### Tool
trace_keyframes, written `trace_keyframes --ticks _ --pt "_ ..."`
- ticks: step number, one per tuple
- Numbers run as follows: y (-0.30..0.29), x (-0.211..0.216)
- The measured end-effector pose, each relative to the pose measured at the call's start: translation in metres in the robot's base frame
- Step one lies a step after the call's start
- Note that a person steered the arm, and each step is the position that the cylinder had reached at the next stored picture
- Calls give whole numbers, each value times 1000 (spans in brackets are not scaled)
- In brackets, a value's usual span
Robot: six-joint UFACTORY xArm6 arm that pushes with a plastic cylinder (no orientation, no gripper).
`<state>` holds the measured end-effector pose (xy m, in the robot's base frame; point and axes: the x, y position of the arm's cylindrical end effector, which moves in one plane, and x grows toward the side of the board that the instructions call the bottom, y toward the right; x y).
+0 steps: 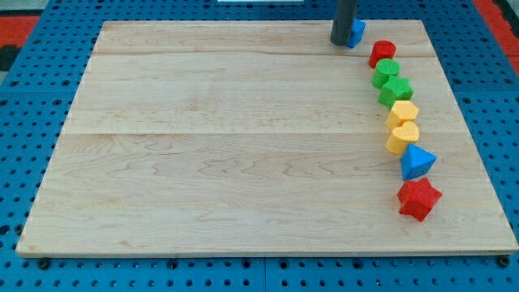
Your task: Slide the blue cube towards top right
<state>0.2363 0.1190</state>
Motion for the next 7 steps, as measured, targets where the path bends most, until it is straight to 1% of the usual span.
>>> trace_keyframes --ticks 1,2,3,4,7 --pt "-33 -17" --pt "-41 -26" --pt "15 -27" --pt "47 -27" --pt "112 -39"
